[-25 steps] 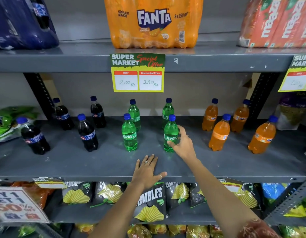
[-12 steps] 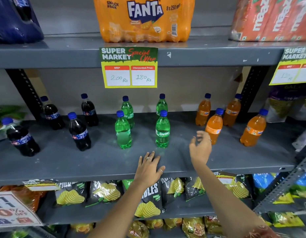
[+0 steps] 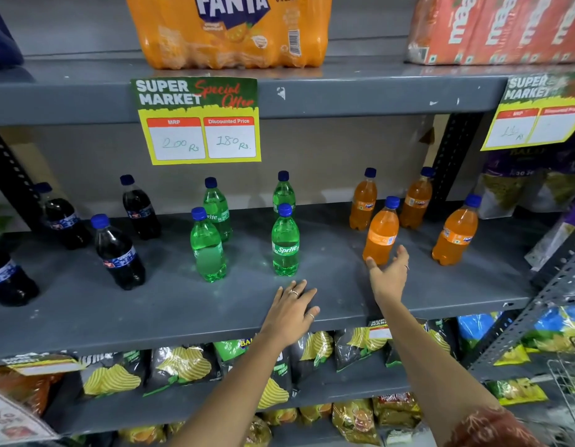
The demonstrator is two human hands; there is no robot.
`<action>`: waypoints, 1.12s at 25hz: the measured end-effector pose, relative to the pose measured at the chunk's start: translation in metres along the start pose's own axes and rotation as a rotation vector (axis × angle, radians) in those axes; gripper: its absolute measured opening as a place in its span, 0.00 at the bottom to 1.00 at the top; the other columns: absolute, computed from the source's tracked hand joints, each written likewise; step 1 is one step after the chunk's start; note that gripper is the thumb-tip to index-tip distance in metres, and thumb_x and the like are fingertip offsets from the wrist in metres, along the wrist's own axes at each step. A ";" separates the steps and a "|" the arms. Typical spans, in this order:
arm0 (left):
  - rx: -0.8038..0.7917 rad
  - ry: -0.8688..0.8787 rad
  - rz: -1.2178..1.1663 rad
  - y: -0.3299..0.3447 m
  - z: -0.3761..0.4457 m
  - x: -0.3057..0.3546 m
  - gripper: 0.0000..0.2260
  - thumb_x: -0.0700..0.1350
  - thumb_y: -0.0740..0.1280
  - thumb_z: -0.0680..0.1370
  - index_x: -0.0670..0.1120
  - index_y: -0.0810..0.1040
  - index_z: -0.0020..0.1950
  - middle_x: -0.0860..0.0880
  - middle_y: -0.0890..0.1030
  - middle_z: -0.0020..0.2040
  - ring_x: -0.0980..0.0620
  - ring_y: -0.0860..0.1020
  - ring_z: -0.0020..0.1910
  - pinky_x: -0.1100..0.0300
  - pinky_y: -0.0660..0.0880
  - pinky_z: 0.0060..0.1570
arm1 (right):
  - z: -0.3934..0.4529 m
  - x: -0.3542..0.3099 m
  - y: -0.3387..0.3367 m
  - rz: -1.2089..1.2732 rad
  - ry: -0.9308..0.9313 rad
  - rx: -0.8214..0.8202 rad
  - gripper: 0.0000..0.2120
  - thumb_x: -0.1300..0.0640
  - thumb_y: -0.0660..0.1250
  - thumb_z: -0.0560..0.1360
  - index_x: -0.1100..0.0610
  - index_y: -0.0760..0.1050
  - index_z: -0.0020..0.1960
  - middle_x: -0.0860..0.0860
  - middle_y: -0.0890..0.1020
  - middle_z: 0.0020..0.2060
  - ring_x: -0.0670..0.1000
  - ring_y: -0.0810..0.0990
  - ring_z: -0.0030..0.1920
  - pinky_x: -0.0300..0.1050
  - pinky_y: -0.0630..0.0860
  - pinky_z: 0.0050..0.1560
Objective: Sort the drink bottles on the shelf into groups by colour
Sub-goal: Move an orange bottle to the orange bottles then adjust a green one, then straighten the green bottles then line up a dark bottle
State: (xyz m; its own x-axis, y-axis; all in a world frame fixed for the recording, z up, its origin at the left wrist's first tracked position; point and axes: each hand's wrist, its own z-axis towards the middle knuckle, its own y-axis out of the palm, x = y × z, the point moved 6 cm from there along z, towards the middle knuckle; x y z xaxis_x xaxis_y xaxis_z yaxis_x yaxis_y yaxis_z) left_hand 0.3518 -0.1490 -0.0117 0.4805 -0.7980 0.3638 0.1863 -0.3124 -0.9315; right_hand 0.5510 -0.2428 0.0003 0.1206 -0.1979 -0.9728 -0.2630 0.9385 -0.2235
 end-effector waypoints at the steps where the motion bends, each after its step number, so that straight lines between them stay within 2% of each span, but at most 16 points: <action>1: -0.003 0.004 -0.003 0.001 0.001 0.000 0.21 0.50 0.55 0.81 0.46 0.59 0.74 0.46 0.55 0.77 0.48 0.50 0.76 0.49 0.45 0.74 | 0.002 0.000 0.002 0.000 -0.003 -0.024 0.36 0.62 0.68 0.72 0.58 0.51 0.73 0.59 0.62 0.72 0.60 0.62 0.71 0.55 0.63 0.68; 4: 0.001 0.006 -0.003 0.002 0.002 0.000 0.21 0.50 0.54 0.81 0.47 0.59 0.74 0.47 0.54 0.77 0.48 0.50 0.76 0.50 0.44 0.74 | 0.008 0.000 0.006 -0.041 -0.030 -0.074 0.34 0.60 0.67 0.74 0.56 0.51 0.73 0.59 0.65 0.71 0.61 0.64 0.69 0.58 0.63 0.68; 7: 0.008 0.008 -0.002 0.002 0.001 -0.001 0.21 0.51 0.54 0.81 0.47 0.59 0.74 0.47 0.54 0.77 0.49 0.50 0.76 0.50 0.44 0.74 | 0.011 0.001 0.002 -0.089 -0.024 -0.029 0.28 0.60 0.68 0.73 0.58 0.59 0.70 0.61 0.70 0.66 0.63 0.69 0.66 0.59 0.66 0.65; 10: 0.017 0.012 -0.007 0.002 0.001 -0.001 0.21 0.51 0.54 0.81 0.47 0.59 0.74 0.47 0.54 0.77 0.49 0.49 0.76 0.51 0.43 0.74 | 0.010 -0.001 -0.003 -0.093 -0.042 0.053 0.27 0.59 0.75 0.67 0.60 0.67 0.61 0.62 0.72 0.59 0.62 0.71 0.60 0.53 0.71 0.57; 13: 0.020 0.017 -0.006 0.002 0.000 -0.001 0.21 0.51 0.54 0.81 0.48 0.59 0.74 0.47 0.55 0.77 0.49 0.49 0.76 0.51 0.43 0.74 | 0.008 -0.003 -0.003 -0.066 -0.079 0.065 0.32 0.58 0.78 0.63 0.60 0.65 0.60 0.61 0.70 0.60 0.59 0.70 0.59 0.47 0.69 0.52; 17: 0.023 0.018 -0.005 0.003 0.001 -0.002 0.21 0.51 0.54 0.81 0.48 0.59 0.74 0.48 0.55 0.77 0.49 0.49 0.76 0.51 0.43 0.74 | 0.011 0.000 0.001 -0.083 -0.066 0.032 0.31 0.59 0.76 0.66 0.59 0.63 0.62 0.61 0.70 0.62 0.60 0.72 0.60 0.53 0.73 0.56; 22: 0.024 0.023 0.000 0.004 0.002 -0.003 0.21 0.52 0.54 0.81 0.48 0.59 0.74 0.48 0.55 0.77 0.49 0.49 0.76 0.52 0.43 0.74 | 0.012 0.003 0.000 -0.133 -0.052 0.038 0.28 0.60 0.73 0.69 0.60 0.64 0.64 0.62 0.71 0.62 0.62 0.72 0.61 0.57 0.72 0.60; 26: 0.020 0.019 0.003 0.005 0.002 -0.004 0.22 0.52 0.54 0.81 0.49 0.58 0.74 0.48 0.54 0.77 0.49 0.49 0.76 0.52 0.43 0.74 | 0.009 0.003 -0.002 -0.146 -0.035 0.051 0.30 0.60 0.73 0.68 0.60 0.63 0.65 0.62 0.70 0.63 0.63 0.71 0.62 0.58 0.71 0.60; 28: 0.022 0.025 0.009 0.004 0.002 -0.003 0.22 0.53 0.54 0.81 0.49 0.58 0.74 0.48 0.54 0.77 0.49 0.49 0.76 0.52 0.43 0.74 | 0.006 -0.001 -0.004 -0.118 -0.039 0.059 0.34 0.60 0.75 0.66 0.60 0.61 0.66 0.61 0.69 0.64 0.62 0.69 0.64 0.58 0.71 0.61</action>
State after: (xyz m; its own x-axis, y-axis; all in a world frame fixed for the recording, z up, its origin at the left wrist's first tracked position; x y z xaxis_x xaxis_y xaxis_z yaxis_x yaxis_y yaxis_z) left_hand 0.3530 -0.1467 -0.0167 0.4607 -0.8137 0.3546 0.2004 -0.2939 -0.9346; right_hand 0.5574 -0.2451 0.0021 0.1849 -0.2979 -0.9365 -0.1880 0.9246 -0.3313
